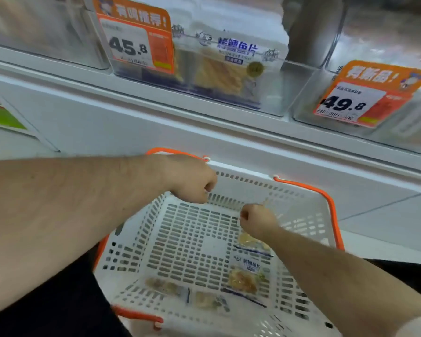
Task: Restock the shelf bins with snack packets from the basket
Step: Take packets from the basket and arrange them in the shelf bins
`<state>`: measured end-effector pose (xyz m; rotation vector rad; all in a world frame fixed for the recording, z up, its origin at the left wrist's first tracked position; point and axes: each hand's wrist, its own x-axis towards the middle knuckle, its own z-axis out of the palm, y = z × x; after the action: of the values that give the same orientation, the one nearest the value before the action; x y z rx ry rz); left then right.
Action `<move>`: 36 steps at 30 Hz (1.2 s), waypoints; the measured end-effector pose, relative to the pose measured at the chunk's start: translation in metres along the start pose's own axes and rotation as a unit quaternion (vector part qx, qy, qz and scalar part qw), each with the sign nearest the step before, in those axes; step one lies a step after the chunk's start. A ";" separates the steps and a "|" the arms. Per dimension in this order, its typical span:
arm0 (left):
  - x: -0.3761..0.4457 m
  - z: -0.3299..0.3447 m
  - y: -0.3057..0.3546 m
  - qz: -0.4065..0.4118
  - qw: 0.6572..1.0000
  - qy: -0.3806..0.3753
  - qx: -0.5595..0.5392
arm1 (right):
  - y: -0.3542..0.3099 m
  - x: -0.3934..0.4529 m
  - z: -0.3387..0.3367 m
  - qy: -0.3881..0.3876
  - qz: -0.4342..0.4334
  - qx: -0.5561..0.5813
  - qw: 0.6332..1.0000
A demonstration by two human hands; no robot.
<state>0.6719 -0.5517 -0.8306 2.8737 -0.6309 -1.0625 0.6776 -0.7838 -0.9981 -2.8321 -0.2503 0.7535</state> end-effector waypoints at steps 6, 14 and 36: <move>0.013 0.006 0.011 0.027 0.998 -0.051 -0.018 | 0.039 0.019 0.056 -0.080 0.085 -0.137 0.984; 0.027 0.012 0.010 0.007 0.994 -0.098 -0.051 | 0.056 0.026 0.074 -0.067 0.078 -0.175 0.979; 0.000 -0.030 -0.032 -0.097 0.983 0.053 -0.149 | -0.010 0.021 -0.007 -0.073 -0.069 -0.011 0.995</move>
<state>0.7021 -0.5256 -0.8125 2.7431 -0.1708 -0.9221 0.6976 -0.7705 -0.9993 -2.7475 -0.4726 0.9338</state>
